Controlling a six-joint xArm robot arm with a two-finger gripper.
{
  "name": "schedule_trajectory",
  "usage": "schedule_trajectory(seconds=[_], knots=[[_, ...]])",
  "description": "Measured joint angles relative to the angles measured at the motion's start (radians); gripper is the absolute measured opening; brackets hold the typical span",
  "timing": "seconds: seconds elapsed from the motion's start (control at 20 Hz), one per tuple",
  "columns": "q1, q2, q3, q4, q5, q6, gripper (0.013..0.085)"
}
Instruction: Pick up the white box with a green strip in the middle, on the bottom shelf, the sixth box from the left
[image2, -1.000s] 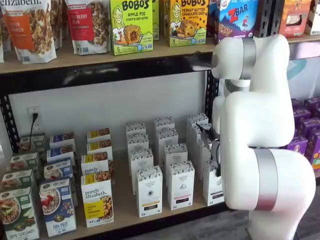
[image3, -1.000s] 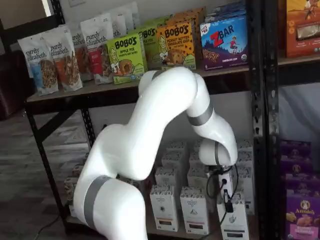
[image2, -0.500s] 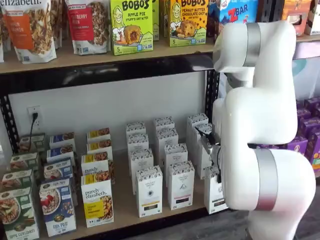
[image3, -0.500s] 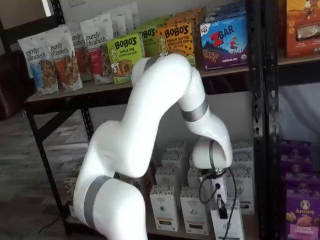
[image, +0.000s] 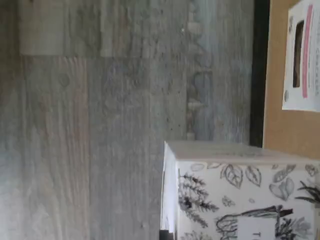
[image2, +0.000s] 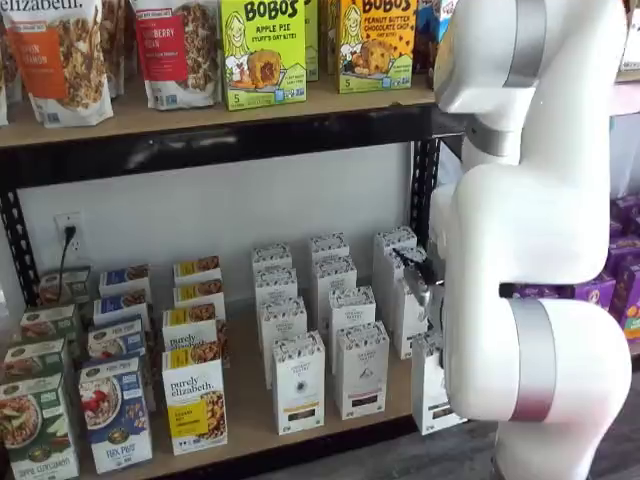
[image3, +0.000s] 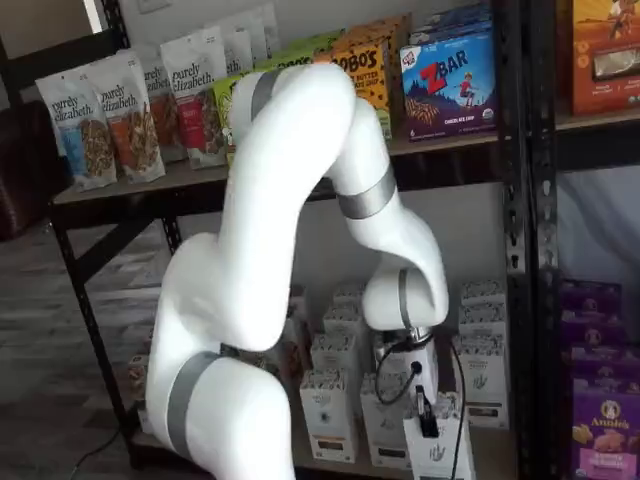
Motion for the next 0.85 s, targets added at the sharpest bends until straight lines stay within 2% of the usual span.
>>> schedule_trajectory(seconds=[0.15, 0.3, 0.5, 0.65, 0.85], knots=[[0.004, -0.079, 0.068, 0.040, 0.014, -0.036, 0.0530], [0.008, -0.182, 0.143, 0.043, 0.037, -0.035, 0.0530], [0.030, -0.332, 0.235, 0.092, 0.090, -0.063, 0.0530], [0.046, -0.430, 0.279, 0.124, 0.140, -0.078, 0.0530], [0.062, -0.529, 0.314, 0.132, 0.211, -0.074, 0.0530]])
